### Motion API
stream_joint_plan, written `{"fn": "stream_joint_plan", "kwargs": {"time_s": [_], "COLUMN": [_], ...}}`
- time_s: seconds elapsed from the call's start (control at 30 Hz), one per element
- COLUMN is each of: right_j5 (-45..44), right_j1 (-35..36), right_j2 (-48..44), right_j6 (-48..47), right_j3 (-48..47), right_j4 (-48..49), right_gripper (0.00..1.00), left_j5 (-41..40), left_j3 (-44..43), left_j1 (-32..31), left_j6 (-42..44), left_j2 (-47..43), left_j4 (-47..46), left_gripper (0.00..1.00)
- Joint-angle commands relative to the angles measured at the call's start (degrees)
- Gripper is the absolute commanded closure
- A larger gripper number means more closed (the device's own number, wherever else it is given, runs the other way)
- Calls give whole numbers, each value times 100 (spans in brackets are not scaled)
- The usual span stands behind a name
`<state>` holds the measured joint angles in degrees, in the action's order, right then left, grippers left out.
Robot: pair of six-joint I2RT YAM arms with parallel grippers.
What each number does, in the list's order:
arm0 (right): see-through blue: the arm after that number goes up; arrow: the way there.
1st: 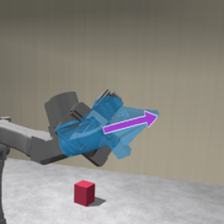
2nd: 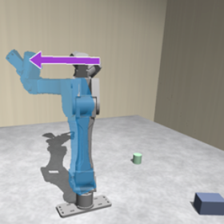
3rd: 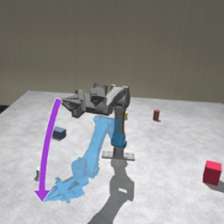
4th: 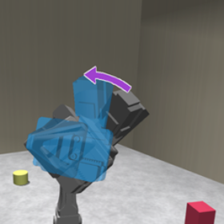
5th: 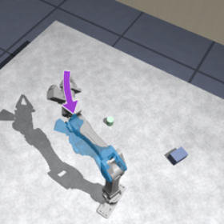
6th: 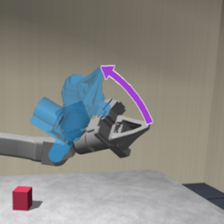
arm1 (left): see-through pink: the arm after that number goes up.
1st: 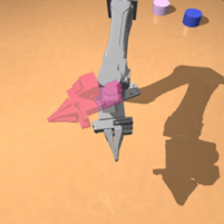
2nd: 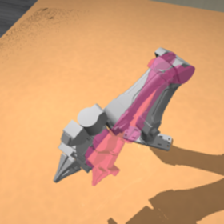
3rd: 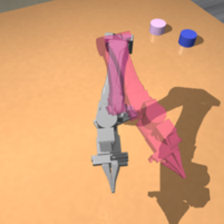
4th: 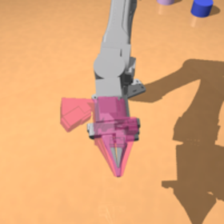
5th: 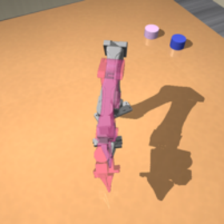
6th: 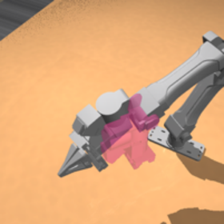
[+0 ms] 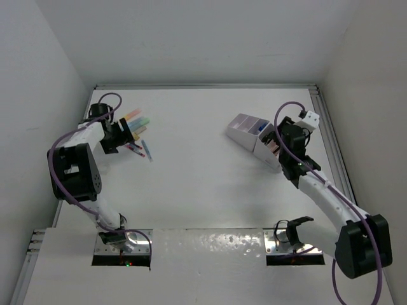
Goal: Sort the stationery into containers
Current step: Place the pen in the storage box, then pick up the pen from the center of the board.
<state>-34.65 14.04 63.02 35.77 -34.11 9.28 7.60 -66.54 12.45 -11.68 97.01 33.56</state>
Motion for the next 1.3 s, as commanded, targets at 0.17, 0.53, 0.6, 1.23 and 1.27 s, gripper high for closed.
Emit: {"fn": "stream_joint_plan", "kwargs": {"time_s": [0.17,0.53,0.6,1.23,1.27], "right_j5": [-726,-868,-868,-850,-850], "right_j1": [608,705,705,714,705], "right_j2": [-589,-941,-985,-1284,-1293], "right_j6": [-738,-905,-905,-905,-905], "right_j3": [-149,-8,36,176,185], "right_j4": [39,39,48,109,109], "right_gripper": [50,54,53,52,52], "left_j5": [-390,-505,-531,-680,-689], "left_j3": [-429,-438,-456,19,36], "left_j1": [-84,-243,-287,-243,-199], "left_j6": [-247,-379,-405,-423,-431], "left_j2": [493,924,969,846,846], "left_j4": [-254,-464,-491,-377,-368], "left_gripper": [37,49,50,64,68]}}
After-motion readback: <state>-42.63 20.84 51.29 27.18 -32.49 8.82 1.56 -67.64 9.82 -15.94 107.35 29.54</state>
